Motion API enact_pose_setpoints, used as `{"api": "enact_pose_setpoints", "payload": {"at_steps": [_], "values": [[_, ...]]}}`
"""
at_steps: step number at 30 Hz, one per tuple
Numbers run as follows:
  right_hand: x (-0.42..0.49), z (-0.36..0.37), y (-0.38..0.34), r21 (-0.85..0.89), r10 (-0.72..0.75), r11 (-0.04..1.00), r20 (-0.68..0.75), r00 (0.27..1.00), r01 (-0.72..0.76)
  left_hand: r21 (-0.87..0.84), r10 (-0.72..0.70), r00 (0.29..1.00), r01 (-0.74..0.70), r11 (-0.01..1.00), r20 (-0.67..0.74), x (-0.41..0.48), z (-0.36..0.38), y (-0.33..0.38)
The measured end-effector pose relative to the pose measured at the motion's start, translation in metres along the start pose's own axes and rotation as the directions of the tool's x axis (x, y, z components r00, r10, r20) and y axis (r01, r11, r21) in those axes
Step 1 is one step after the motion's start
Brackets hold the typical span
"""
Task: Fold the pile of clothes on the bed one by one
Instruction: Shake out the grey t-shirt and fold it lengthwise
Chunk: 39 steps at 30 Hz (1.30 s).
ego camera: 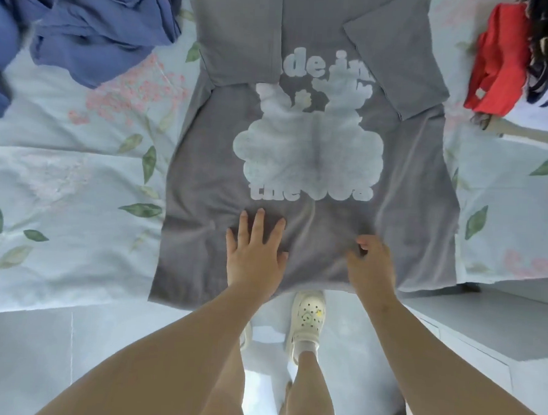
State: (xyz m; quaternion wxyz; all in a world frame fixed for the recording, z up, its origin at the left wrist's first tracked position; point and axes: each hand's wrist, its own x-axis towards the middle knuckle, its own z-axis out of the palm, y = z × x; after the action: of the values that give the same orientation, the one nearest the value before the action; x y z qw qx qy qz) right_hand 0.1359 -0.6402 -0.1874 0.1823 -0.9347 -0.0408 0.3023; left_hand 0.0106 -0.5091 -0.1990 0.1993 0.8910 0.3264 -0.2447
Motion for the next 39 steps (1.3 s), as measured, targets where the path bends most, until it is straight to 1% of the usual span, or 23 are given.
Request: {"api": "enact_pose_setpoints", "payload": {"at_steps": [2,4,7,9,12,13,16,19,21,23,25,26,28,30,33,36,39], "values": [[0.006,-0.016,0.026,0.056,0.052,0.997,-0.054,0.997,-0.049,0.039,0.057,0.998,-0.058,0.998,0.019,-0.002,0.008,0.018],[0.013,-0.033,0.051,0.067,0.148,0.988,-0.103,0.984,-0.142,0.104,0.123,0.992,-0.127,0.987,0.036,-0.004,0.016,0.035],[0.025,-0.058,0.082,0.066,0.26,0.966,-0.206,0.944,-0.251,0.147,0.142,0.989,-0.146,0.978,0.033,-0.008,0.03,0.057],[0.034,-0.071,0.097,0.061,0.277,0.961,-0.172,0.945,-0.271,0.126,0.154,0.988,-0.152,0.98,-0.005,-0.01,0.039,0.064],[0.048,-0.083,0.113,0.026,0.237,0.971,-0.093,0.967,-0.236,0.149,0.185,0.979,-0.171,0.974,-0.088,-0.016,0.047,0.071],[0.052,-0.087,0.116,0.048,0.208,0.978,-0.079,0.975,-0.205,0.172,0.184,0.976,-0.162,0.972,-0.118,-0.018,0.05,0.071],[0.06,-0.1,0.127,0.179,0.143,0.975,-0.067,0.987,-0.129,0.202,0.15,0.977,-0.119,0.972,-0.149,-0.021,0.048,0.075],[0.059,-0.112,0.141,0.238,0.181,0.96,-0.112,0.977,-0.15,0.192,0.131,0.981,-0.102,0.976,-0.146,-0.02,0.049,0.077],[0.061,-0.109,0.143,0.259,0.193,0.953,-0.11,0.975,-0.159,0.181,0.116,0.983,-0.09,0.979,-0.139,-0.02,0.048,0.079],[0.063,-0.104,0.137,0.353,0.214,0.919,-0.08,0.973,-0.173,0.146,0.093,0.984,-0.07,0.987,-0.154,-0.019,0.044,0.083],[0.062,-0.101,0.129,0.453,0.213,0.873,-0.017,0.977,-0.183,0.077,0.039,0.985,-0.026,0.997,-0.171,-0.016,0.038,0.089],[0.06,-0.101,0.126,0.452,0.202,0.873,0.013,0.979,-0.186,0.053,0.007,0.984,0.002,0.999,-0.178,-0.013,0.036,0.093],[0.059,-0.103,0.125,0.365,0.151,0.917,0.049,0.987,-0.158,0.035,-0.024,0.982,0.031,0.999,-0.186,-0.008,0.03,0.101],[0.06,-0.106,0.126,0.307,0.107,0.945,0.037,0.994,-0.113,0.011,-0.026,0.982,0.029,1.0,-0.189,-0.001,0.023,0.109],[0.068,-0.117,0.117,0.316,0.07,0.946,0.024,0.997,-0.074,-0.076,-0.045,0.983,0.032,0.997,-0.177,0.018,0.006,0.12],[0.083,-0.125,0.099,0.345,0.051,0.935,0.086,0.995,-0.077,-0.189,-0.054,0.986,0.023,0.982,-0.157,0.046,-0.018,0.131],[0.109,-0.129,0.082,0.352,0.046,0.932,0.105,0.993,-0.08,-0.231,-0.046,0.991,0.017,0.973,-0.123,0.079,-0.042,0.146]]}}
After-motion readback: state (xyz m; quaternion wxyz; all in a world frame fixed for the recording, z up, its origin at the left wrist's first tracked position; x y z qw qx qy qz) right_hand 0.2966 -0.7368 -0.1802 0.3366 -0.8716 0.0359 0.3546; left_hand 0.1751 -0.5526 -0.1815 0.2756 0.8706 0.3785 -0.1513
